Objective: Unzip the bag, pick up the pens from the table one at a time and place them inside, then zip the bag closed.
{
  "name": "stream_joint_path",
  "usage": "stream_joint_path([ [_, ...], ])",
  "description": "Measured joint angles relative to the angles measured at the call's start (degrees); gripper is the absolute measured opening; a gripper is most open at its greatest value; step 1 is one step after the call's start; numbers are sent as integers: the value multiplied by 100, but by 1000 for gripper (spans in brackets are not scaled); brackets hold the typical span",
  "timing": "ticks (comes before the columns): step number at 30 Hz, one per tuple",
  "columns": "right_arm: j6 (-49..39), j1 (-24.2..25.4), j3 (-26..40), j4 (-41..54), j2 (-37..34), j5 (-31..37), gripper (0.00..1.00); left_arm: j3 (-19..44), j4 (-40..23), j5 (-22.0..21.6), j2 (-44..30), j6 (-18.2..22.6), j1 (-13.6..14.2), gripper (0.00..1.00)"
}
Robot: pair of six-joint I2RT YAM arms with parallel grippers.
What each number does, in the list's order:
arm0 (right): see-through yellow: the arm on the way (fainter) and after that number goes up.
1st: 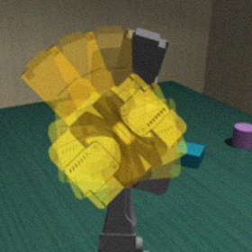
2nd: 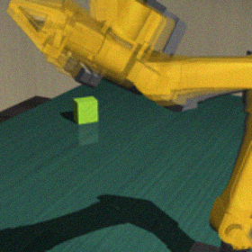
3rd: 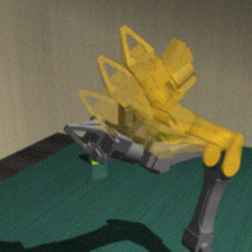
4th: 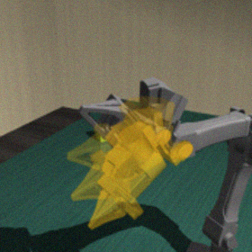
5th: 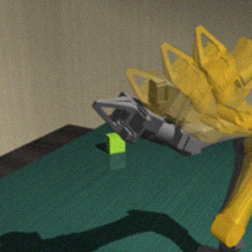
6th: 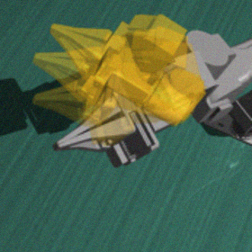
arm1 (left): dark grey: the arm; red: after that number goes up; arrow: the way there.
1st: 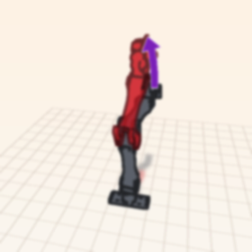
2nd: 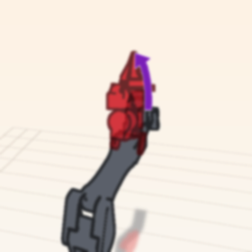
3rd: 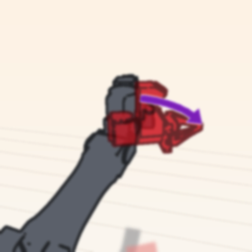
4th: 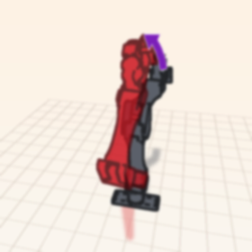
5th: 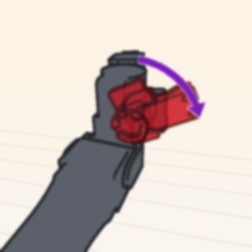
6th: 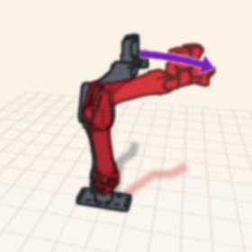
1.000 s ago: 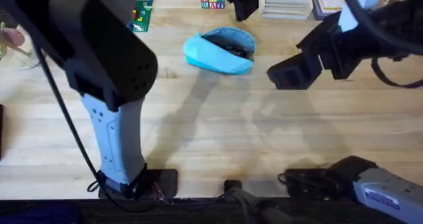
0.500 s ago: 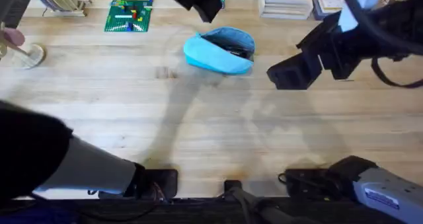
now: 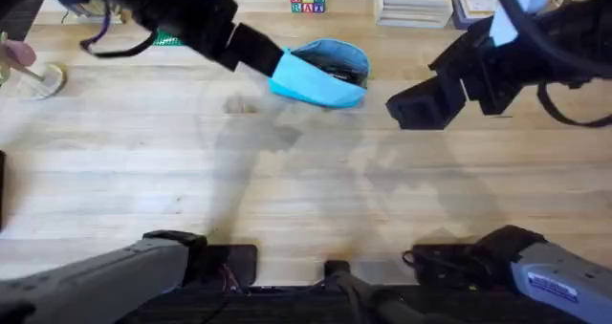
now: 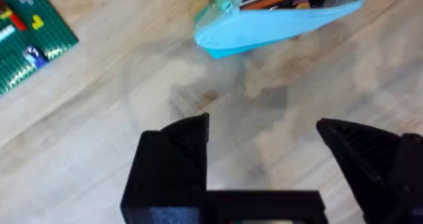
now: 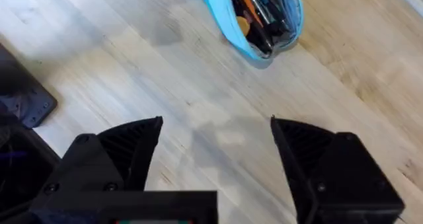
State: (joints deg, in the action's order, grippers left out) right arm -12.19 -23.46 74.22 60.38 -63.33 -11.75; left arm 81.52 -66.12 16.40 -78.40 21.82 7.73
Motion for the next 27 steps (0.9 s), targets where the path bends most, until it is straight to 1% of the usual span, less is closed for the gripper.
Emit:
stream_joint_path([
  [5, 0, 0, 0, 0, 0, 0, 998, -496, -53, 321, 640, 151, -453, 996],
  [8, 0, 0, 0, 0, 0, 0, 998, -683, -100, 531, 916, 348, -817, 994],
  [11, 0, 0, 0, 0, -2, 0, 997, -743, -282, 842, 1010, 767, -1237, 994],
  [14, 0, 0, 0, 0, 0, 0, 997, -744, -287, 1178, 1009, 1220, -1594, 994],
  [19, 0, 0, 0, 0, 0, 0, 997, -744, -292, 1709, 937, 2064, -2085, 994],
  [21, 0, 0, 0, 2, 0, 0, 997, -744, -291, 1886, 841, 2408, -2193, 994],
  [27, 0, 0, 0, 0, 0, 0, 997, -744, -283, 2115, 528, 3046, -2267, 993],
])
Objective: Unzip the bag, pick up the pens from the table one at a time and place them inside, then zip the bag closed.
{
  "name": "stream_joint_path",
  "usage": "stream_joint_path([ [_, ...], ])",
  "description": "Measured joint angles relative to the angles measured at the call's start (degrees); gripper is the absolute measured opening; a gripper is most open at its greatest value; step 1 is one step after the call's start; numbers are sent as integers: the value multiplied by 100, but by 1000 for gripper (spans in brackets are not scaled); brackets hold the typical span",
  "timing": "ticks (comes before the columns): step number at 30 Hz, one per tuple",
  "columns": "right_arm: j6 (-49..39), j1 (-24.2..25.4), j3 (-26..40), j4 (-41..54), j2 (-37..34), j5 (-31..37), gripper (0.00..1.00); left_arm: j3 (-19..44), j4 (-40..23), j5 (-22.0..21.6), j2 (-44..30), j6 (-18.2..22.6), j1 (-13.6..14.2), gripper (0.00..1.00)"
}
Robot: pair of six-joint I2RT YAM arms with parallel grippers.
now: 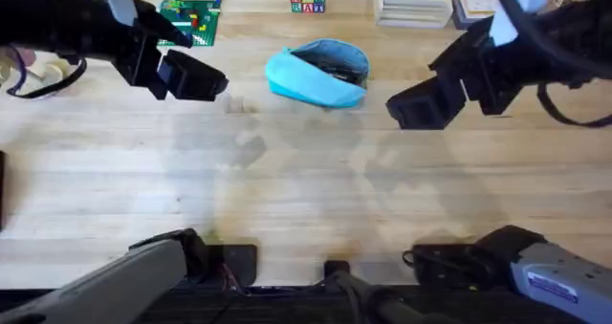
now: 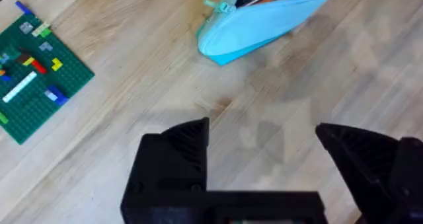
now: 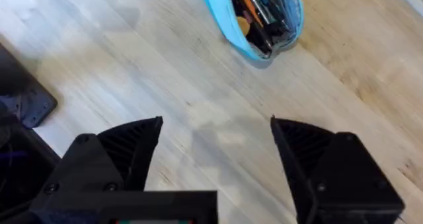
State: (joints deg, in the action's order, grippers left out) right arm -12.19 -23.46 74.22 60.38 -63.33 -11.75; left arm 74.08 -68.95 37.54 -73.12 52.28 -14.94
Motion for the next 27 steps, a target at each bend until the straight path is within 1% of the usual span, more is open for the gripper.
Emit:
stream_joint_path([
  [5, 0, 0, 0, 0, 0, 0, 997, 0, 85, 50, -188, 389, -49, 993],
  [11, 0, 0, 0, 0, -2, 0, 997, 0, 234, 65, -306, 569, -295, 993],
  [27, 0, 0, 0, 0, 0, 0, 997, 0, 234, 65, -306, 607, -295, 994],
])
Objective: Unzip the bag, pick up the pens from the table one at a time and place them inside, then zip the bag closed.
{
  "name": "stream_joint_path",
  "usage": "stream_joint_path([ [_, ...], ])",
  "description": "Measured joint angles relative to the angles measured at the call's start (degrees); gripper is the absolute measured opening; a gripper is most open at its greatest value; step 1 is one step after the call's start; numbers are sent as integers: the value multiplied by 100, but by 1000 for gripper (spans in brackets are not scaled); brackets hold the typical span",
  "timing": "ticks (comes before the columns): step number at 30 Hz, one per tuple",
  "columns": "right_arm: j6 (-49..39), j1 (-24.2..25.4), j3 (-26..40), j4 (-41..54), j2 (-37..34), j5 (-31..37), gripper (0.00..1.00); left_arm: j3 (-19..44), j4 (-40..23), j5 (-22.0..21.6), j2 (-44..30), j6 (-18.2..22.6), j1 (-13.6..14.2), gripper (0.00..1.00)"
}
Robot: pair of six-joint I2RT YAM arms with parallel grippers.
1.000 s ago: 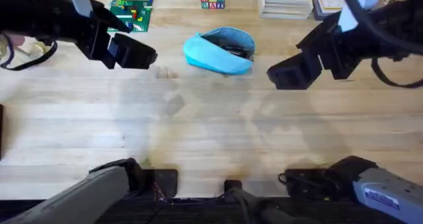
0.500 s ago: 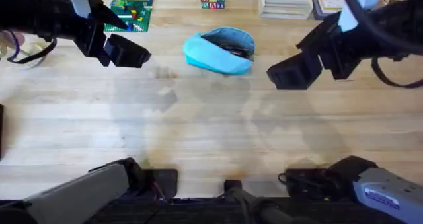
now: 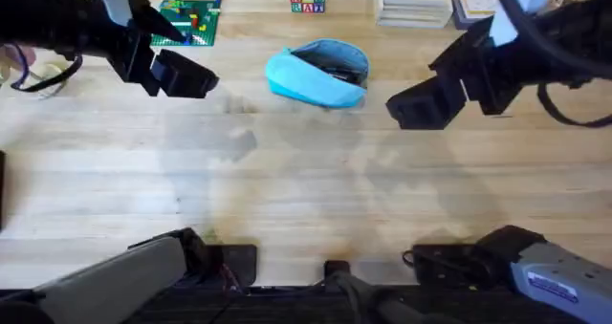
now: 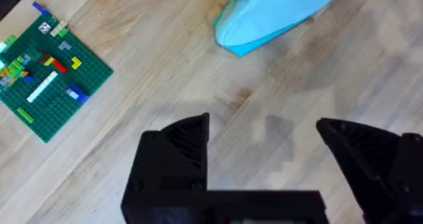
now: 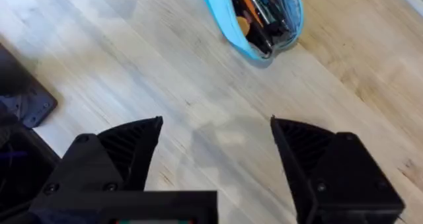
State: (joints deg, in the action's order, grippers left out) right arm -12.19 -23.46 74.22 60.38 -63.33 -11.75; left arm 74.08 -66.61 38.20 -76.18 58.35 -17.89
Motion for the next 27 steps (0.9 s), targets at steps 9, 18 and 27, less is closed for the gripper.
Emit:
stream_joint_path([
  [9, 1, 0, 0, -140, 0, 0, 996, 0, 0, 0, 0, -1, 0, 994],
  [18, 482, 0, 0, -796, 0, 0, 997, 0, 0, 0, 0, 0, 0, 994],
  [27, 844, 0, 487, -708, -540, 357, 996, 0, 0, 0, 0, 0, 0, 995],
])
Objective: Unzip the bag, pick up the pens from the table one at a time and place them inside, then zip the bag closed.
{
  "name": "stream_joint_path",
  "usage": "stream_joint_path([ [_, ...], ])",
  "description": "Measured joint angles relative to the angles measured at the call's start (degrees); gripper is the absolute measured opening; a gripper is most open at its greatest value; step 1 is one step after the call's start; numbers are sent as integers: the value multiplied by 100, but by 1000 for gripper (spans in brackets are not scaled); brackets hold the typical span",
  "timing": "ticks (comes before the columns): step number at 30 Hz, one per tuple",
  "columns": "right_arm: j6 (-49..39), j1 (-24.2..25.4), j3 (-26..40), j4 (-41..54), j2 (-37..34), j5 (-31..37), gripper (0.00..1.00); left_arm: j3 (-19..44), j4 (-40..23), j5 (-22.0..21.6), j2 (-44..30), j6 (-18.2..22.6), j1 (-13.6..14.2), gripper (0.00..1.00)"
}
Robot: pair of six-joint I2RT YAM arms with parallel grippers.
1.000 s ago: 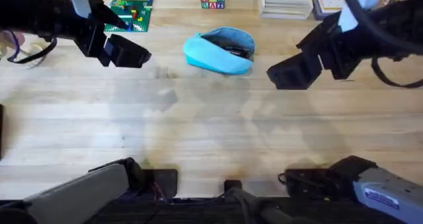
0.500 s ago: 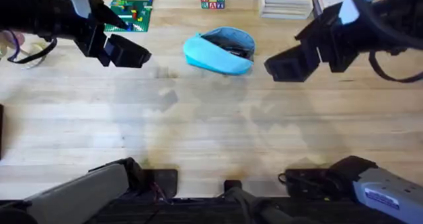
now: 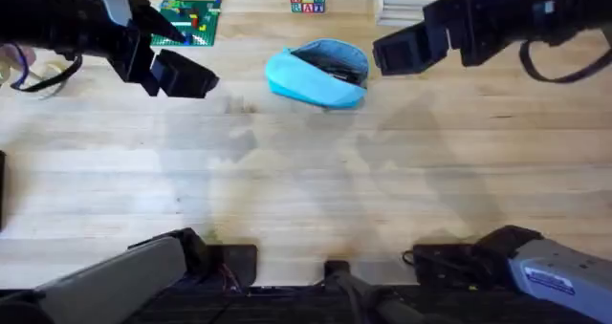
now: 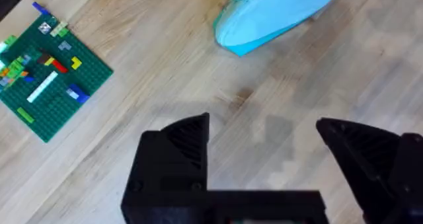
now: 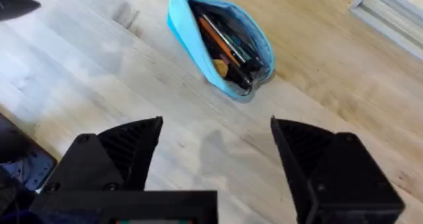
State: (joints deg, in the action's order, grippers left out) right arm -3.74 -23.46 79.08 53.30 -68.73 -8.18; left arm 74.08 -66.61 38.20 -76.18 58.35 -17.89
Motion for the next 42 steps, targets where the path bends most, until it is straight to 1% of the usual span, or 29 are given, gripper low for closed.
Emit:
stream_joint_path([
  [1, 13, 0, 85, 40, -61, 5, 996, 0, 0, 0, 0, 0, 0, 994],
  [3, 39, 0, 772, 351, -599, 8, 997, 0, 0, 0, 0, 0, 0, 994],
  [6, 41, -23, 974, 429, -808, 18, 997, 0, 0, 0, 0, 0, 0, 994],
  [9, 47, -149, 1165, 442, -1018, 54, 997, 0, 0, 0, 0, -1, 0, 994],
  [16, 79, -697, 1553, 413, -1459, 400, 996, 0, 0, 0, 0, 0, 0, 994],
  [18, 80, -831, 1617, 400, -1576, 444, 997, 0, 0, 0, 0, 0, 0, 994],
  [19, 96, -996, 1653, 323, -1734, 520, 996, 0, 0, 0, 0, -2, 0, 994],
  [25, 102, -1226, 1655, 7, -2010, 585, 997, 0, 0, 0, 0, 0, 0, 994],
  [29, 102, -1272, 1655, -214, -2094, 583, 997, 0, 0, 0, 0, 0, 0, 994],
  [38, 124, -1274, 1655, -260, -2096, 587, 998, 0, -4, 0, 0, 0, 0, 995],
  [42, 320, -1276, 1655, -344, -2096, 674, 998, 0, -4, 0, 0, 0, 0, 993],
])
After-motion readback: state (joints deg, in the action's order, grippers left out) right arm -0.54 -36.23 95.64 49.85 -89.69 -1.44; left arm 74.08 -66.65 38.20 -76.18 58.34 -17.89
